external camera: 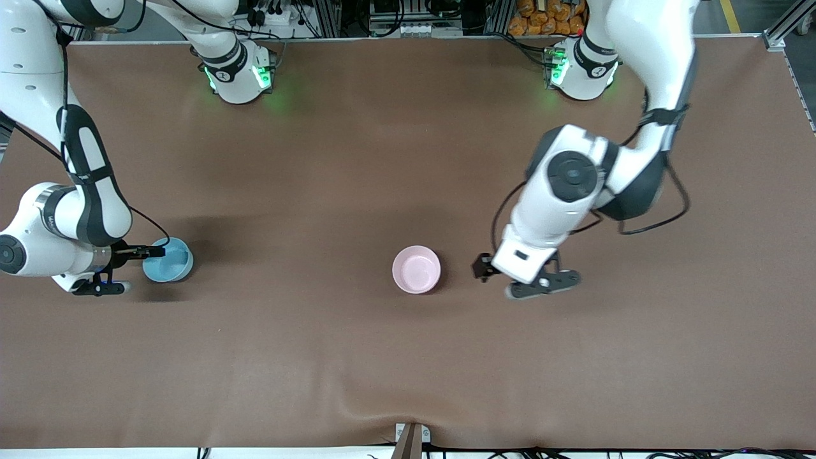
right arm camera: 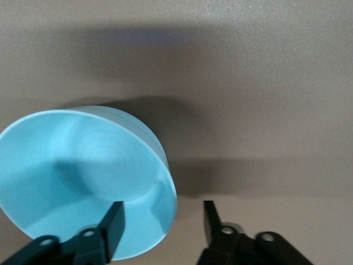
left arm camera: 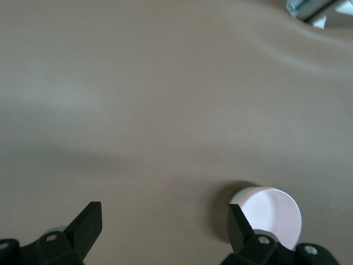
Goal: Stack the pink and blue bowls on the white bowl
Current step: 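Release the pink bowl with the left gripper while the right gripper grasps the blue bowl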
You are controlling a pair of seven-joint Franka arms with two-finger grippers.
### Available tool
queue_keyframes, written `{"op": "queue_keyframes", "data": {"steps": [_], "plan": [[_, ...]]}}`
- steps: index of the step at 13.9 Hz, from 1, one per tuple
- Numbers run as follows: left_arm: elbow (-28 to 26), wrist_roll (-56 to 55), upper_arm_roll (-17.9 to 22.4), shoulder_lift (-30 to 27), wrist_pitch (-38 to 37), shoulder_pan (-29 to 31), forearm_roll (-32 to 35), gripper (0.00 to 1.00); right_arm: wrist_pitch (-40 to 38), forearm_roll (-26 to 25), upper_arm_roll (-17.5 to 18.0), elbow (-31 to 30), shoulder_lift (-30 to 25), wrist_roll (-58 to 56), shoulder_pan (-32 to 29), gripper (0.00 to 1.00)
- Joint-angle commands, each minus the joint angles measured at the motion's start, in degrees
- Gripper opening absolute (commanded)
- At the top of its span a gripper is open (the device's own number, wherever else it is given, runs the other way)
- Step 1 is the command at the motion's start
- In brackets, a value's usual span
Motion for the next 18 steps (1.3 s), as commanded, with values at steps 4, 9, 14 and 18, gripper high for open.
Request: {"op": "queue_keyframes", "data": {"steps": [4,9,14,18], "plan": [[-1.04,14.42,-0.56,-3.76,-3.88,8.11,0.41,1.0,0.78,0.25,1.05,-1.74,-2.03,-1.43,-1.29,0.0],[-1.04,21.03,-3.46,-9.19,-13.26,14.19,-0.03,1.0,-2.02,0.43,2.36,-1.3,-6.67,-0.55,-0.06,0.0],[-1.04,22.86,-3.02,-18.51,-26.54,17.15,-1.0,1.0,-9.58,9.47,3.86,-0.07,-12.39,1.29,2.12,0.0],[-1.13,29.73,-1.53,-25.1,-33.75,19.46,-2.06,1.0,-16.35,9.75,3.86,4.14,-15.12,18.48,9.5,0.0]]}}
